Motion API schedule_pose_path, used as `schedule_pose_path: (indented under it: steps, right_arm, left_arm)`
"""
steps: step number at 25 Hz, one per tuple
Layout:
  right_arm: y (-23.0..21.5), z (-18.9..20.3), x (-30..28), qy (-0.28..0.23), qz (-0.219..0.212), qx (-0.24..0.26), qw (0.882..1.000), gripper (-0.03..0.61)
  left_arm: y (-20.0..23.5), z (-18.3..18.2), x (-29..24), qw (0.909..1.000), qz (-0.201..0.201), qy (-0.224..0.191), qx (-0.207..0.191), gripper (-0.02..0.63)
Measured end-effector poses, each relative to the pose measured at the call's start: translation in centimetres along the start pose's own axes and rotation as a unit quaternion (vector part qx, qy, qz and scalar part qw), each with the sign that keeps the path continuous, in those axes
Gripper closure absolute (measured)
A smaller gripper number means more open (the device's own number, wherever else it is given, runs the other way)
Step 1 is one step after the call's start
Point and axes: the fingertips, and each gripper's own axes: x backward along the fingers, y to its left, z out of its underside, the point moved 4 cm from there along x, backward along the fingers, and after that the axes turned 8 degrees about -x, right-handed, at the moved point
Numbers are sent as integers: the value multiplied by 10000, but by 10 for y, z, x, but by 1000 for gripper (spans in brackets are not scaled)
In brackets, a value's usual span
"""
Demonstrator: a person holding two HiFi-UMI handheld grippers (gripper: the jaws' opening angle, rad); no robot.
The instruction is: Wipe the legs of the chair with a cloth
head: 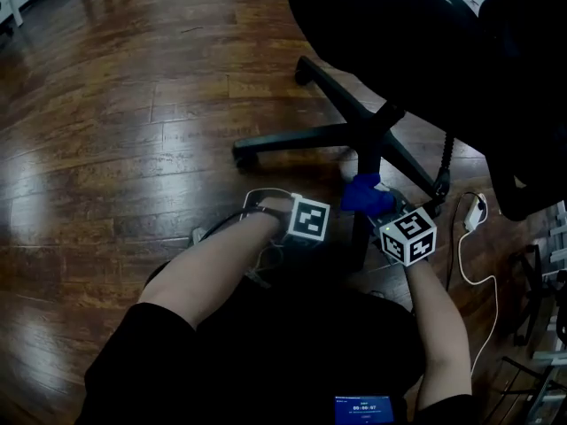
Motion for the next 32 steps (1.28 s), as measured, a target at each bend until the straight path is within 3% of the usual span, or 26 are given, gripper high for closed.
schedule_pose_path:
  steps: [4, 9, 13, 17, 19, 21, 24, 27, 32]
  right_arm:
    - [-50, -41, -26, -291, 718, -224, 9967, 497]
    - [-56, -49, -32, -394, 920, -327, 9944, 495]
    - [-29, -27, -14, -223, 526, -377, 9977, 495]
    - [39, 22, 12, 415, -126, 241, 9988, 495]
    - [68, 44, 27, 644, -514, 301, 9961, 495]
    - [83, 57, 38, 765, -817, 238, 9934, 495]
    - [85, 61, 38, 996, -916, 439, 9898, 497]
    - [64, 43, 20, 914, -558, 573, 9926, 497]
    - [-11, -13, -21, 420, 422, 271, 9979, 497]
  left_arm:
    - [4, -3, 1, 9998, 46, -209, -20, 613]
    - [6, 4, 3, 9995, 64, -298, 119, 613]
    - [4, 3, 3, 9999, -77, -96, 21, 613]
    - [1, 5, 1, 9998, -176, 113, 11, 613]
    - [0, 5, 0, 9996, -204, 178, 39, 613]
    - [-1, 5, 0, 9994, -239, 254, 30, 613]
    - [-3, 2, -2, 9992, -234, 306, -73, 613]
    - [-2, 0, -3, 9994, -175, 246, -162, 613]
    - [2, -4, -2, 9995, -92, 140, -266, 613]
